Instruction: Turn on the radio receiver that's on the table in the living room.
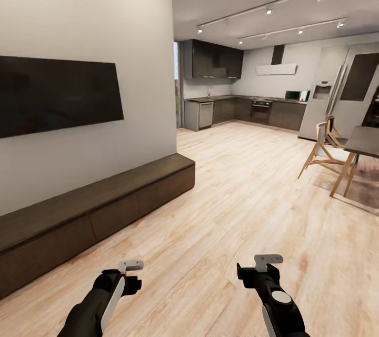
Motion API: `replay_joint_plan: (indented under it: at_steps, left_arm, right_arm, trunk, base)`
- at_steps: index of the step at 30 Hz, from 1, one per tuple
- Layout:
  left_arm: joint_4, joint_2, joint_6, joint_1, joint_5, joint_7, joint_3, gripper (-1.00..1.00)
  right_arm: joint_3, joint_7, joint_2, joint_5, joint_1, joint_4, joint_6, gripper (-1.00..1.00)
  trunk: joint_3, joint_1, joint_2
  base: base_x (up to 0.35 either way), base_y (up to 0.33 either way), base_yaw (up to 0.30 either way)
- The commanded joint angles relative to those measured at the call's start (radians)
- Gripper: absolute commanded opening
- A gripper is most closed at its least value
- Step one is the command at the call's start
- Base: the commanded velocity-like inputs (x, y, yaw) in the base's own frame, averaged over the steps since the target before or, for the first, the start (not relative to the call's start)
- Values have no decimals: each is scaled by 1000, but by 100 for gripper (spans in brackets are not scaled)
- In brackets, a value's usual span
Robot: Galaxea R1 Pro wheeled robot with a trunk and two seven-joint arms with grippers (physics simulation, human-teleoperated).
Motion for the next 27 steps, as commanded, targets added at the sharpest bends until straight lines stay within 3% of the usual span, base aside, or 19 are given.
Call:
replay_joint_plan:
  at_steps: [1, 27]
  left_arm:
    - [0, 0, 0, 0, 0, 0, 0, 100]
    - [0, 0, 0, 0, 0, 0, 0, 100]
  right_arm:
    - [0, 0, 0, 0, 0, 0, 0, 100]
    - [0, 0, 0, 0, 0, 0, 0, 100]
  trunk:
    - [0, 0, 0]
    - [0, 0, 0]
  base:
    - [0, 0, -290]
    - [0, 0, -290]
